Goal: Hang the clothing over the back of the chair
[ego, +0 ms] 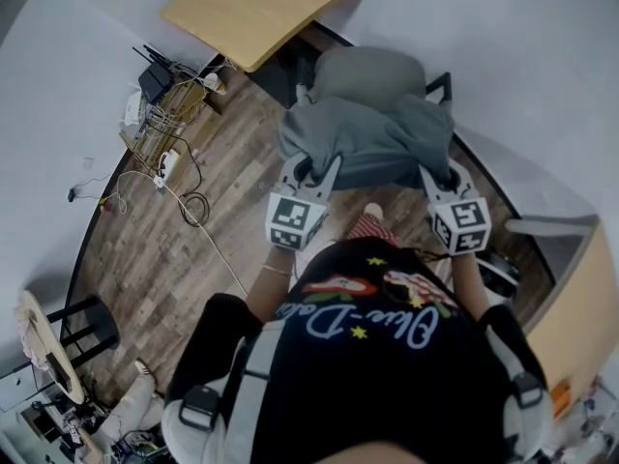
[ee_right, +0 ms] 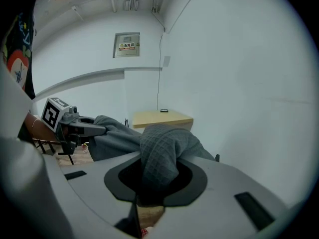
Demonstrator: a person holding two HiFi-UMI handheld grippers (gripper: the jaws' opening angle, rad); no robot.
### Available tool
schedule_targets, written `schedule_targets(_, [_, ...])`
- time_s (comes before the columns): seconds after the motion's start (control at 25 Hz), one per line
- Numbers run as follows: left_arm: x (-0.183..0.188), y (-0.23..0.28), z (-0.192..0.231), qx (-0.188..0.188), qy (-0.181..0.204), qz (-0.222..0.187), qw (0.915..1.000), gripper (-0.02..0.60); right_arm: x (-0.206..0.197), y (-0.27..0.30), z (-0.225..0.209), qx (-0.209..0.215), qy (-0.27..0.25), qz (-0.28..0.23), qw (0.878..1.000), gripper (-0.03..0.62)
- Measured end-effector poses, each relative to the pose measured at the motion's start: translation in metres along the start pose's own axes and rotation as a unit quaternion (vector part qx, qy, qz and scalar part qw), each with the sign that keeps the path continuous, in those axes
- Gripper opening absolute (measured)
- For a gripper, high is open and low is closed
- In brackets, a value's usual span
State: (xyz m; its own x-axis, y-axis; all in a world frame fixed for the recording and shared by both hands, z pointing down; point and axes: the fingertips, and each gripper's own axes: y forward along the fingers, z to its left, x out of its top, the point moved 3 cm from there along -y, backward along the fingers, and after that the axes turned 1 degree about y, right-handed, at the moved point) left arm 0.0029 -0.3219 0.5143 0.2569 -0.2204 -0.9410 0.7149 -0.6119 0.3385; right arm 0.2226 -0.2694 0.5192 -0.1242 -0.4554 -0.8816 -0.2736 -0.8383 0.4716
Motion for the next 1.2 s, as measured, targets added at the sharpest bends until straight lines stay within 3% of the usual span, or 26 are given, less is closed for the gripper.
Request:
schedule_targets(0.32, [-0.028,-0.005,-0.007,0.020,-0.023,0.004,0.9995,0.098,-0.029,0.001,0.010,0.001,0.004,0.005,1.000,0.072])
schedule_targets(0.56, [-0.042,-0.008,-0.008,0.034,-0.015,0.011,0.9992,0.099,-0.037,0.004,0.016,-0.018,0.014,-0.006,1.000,0.074])
schedule_targets(1.2, [-0.062,-0.041,0.002,0.042,-0.069,0.071,0.9942,0.161,-0.042,-0.011,0.017,-0.047,0.047,0.020,0.998,0.179])
